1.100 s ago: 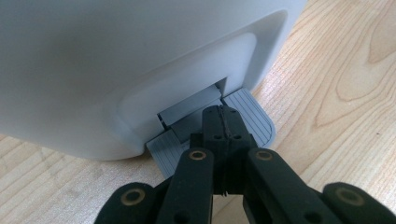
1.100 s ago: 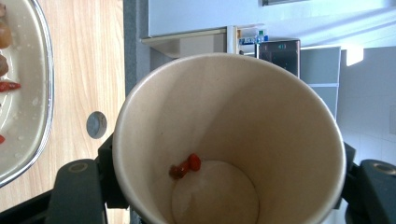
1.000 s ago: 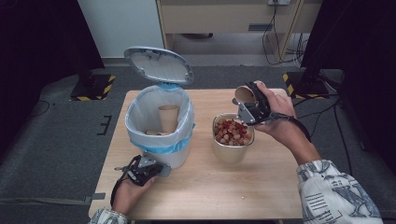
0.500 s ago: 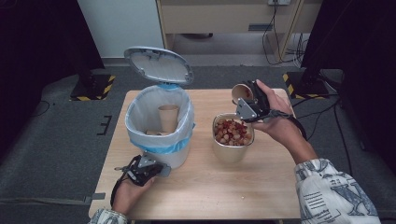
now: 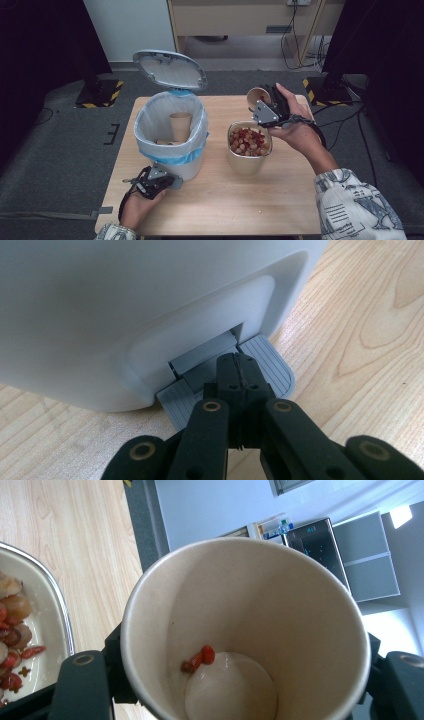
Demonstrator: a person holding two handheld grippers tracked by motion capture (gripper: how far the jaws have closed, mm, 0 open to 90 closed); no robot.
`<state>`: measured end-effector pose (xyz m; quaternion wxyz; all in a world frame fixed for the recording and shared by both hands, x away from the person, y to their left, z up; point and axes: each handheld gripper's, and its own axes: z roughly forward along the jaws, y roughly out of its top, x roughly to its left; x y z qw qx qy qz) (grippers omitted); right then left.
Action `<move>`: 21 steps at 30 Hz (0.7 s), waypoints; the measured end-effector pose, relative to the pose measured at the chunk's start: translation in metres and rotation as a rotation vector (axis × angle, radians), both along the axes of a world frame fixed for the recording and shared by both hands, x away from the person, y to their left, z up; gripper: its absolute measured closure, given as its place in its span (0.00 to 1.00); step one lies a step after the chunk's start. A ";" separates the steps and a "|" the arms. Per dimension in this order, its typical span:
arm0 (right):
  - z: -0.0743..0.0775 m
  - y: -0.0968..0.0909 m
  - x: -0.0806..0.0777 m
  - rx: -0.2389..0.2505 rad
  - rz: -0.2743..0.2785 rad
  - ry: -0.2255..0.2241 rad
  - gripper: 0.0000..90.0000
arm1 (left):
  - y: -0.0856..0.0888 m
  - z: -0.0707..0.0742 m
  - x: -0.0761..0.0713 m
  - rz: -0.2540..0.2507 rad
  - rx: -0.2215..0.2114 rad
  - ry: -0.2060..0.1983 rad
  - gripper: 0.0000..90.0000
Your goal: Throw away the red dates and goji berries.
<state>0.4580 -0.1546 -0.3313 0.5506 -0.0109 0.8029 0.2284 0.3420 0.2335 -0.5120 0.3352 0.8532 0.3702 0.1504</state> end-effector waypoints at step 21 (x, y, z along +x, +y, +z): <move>0.008 0.011 0.000 0.091 0.036 0.053 0.31 | 0.000 0.000 0.000 0.002 -0.008 0.003 1.00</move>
